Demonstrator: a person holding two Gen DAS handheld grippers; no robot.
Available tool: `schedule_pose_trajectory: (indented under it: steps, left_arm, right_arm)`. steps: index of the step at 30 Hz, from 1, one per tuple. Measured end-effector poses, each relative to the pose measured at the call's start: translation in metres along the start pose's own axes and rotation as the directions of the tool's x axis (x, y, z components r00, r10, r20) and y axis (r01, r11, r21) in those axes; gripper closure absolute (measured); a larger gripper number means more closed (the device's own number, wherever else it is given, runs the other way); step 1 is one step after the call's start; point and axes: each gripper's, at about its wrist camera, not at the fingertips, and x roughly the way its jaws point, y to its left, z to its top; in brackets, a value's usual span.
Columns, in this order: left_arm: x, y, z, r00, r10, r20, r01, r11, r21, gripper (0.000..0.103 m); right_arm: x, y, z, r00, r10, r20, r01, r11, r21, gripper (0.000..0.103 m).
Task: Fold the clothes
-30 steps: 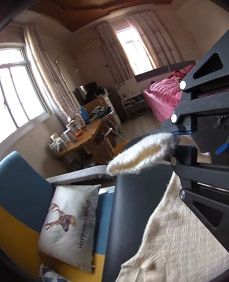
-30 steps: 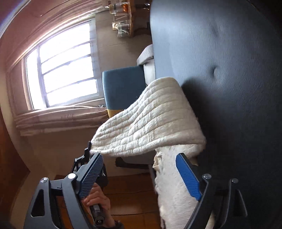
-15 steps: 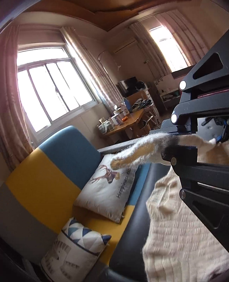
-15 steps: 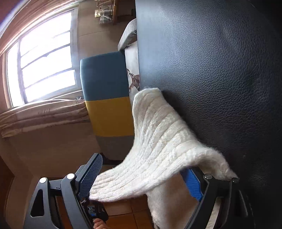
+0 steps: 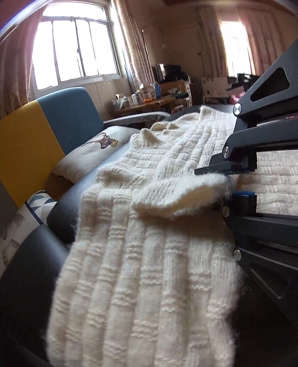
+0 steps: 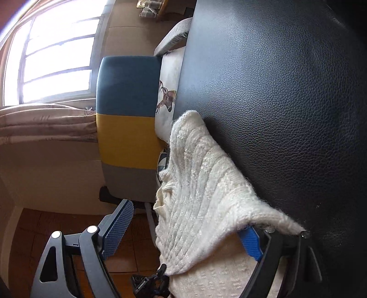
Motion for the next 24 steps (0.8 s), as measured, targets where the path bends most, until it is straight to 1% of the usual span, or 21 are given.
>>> schedule_pose_trajectory:
  steps: [1,2,3,4,5,6,7,8,10,11,13,15,16,17,18,20,21,22,24]
  left_arm:
    - [-0.002,0.004,0.002,1.000,-0.027,-0.005,0.026,0.999,-0.031,0.086]
    - [-0.005,0.005,0.004,0.999,-0.044,-0.001,0.044,0.998,-0.049,0.077]
    - [-0.008,0.005,0.006,0.998,-0.059,0.007,0.060,0.996,-0.059,0.066]
    - [-0.009,0.004,0.008,0.998,-0.063,0.012,0.064,0.996,-0.060,0.060]
    - [-0.008,0.003,0.010,0.998,-0.058,0.017,0.059,0.997,-0.054,0.055]
    - [-0.008,0.001,0.013,0.998,-0.052,0.022,0.053,0.997,-0.047,0.055]
    - [-0.007,-0.002,0.015,0.999,-0.038,0.024,0.039,0.999,-0.031,0.057]
    - [-0.004,-0.007,0.017,1.000,-0.015,0.026,0.015,1.000,-0.004,0.061]
    - [-0.005,-0.022,0.019,0.998,-0.005,0.060,0.001,0.998,0.062,0.092]
    - [-0.007,-0.031,0.020,0.997,-0.006,0.081,-0.002,0.995,0.095,0.096]
    - [-0.011,-0.048,0.022,0.992,-0.011,0.123,-0.009,0.987,0.162,0.096]
    - [-0.017,-0.060,0.025,0.984,-0.029,0.174,-0.009,0.978,0.210,0.096]
    - [-0.020,-0.063,0.028,0.981,-0.031,0.192,-0.014,0.974,0.227,0.096]
    - [-0.018,-0.062,0.030,0.980,-0.010,0.197,-0.036,0.972,0.231,0.096]
    - [-0.014,-0.059,0.032,0.981,0.024,0.194,-0.069,0.971,0.228,0.096]
    - [-0.004,-0.045,0.034,0.978,0.119,0.171,-0.154,0.966,0.208,0.096]
    - [0.001,-0.035,0.033,0.974,0.166,0.154,-0.195,0.962,0.192,0.095]
    - [0.006,-0.025,0.032,0.972,0.195,0.132,-0.216,0.961,0.175,0.095]
    - [0.003,-0.011,0.028,0.980,0.151,0.128,-0.167,0.977,0.129,0.093]
  right_arm:
    - [0.001,0.001,-0.001,1.000,-0.012,-0.001,0.012,1.000,-0.014,0.016]
    - [0.002,0.003,-0.002,1.000,-0.023,-0.001,0.023,0.999,-0.028,0.015]
    - [0.004,0.006,-0.004,0.999,-0.043,-0.002,0.043,0.998,-0.054,0.016]
    - [0.006,0.009,-0.006,0.998,-0.062,-0.002,0.062,0.995,-0.080,0.015]
    - [0.008,0.012,-0.008,0.996,-0.089,-0.002,0.088,0.990,-0.112,0.015]
    - [0.010,0.015,-0.011,0.993,-0.115,-0.001,0.114,0.983,-0.144,0.015]
    - [0.013,0.018,-0.013,0.990,-0.144,0.001,0.141,0.974,-0.176,0.015]
    - [0.015,0.023,-0.015,0.985,-0.172,0.001,0.168,0.963,-0.209,0.015]
    - [0.020,0.031,-0.018,0.974,-0.227,0.006,0.220,0.935,-0.277,0.015]
    - [0.018,0.040,-0.022,0.975,-0.219,0.028,0.216,0.918,-0.334,0.014]
    - [0.014,0.058,-0.028,0.978,-0.197,0.071,0.208,0.871,-0.444,0.014]
    - [0.012,0.070,-0.034,0.981,-0.176,0.084,0.194,0.836,-0.514,0.014]
    - [0.015,0.065,-0.035,0.977,-0.198,0.074,0.208,0.836,-0.507,0.014]
    - [0.018,0.060,-0.036,0.973,-0.220,0.064,0.222,0.837,-0.501,0.014]
    - [0.020,0.055,-0.036,0.969,-0.242,0.054,0.236,0.837,-0.494,0.014]
    - [0.022,0.042,-0.037,0.958,-0.282,0.047,0.270,0.842,-0.467,0.016]
    - [0.018,0.037,-0.037,0.962,-0.266,0.056,0.261,0.848,-0.462,0.020]
    - [0.014,0.033,-0.037,0.966,-0.250,0.065,0.251,0.853,-0.458,0.022]
    - [0.008,0.029,-0.034,0.971,-0.234,0.048,0.231,0.868,-0.439,0.023]
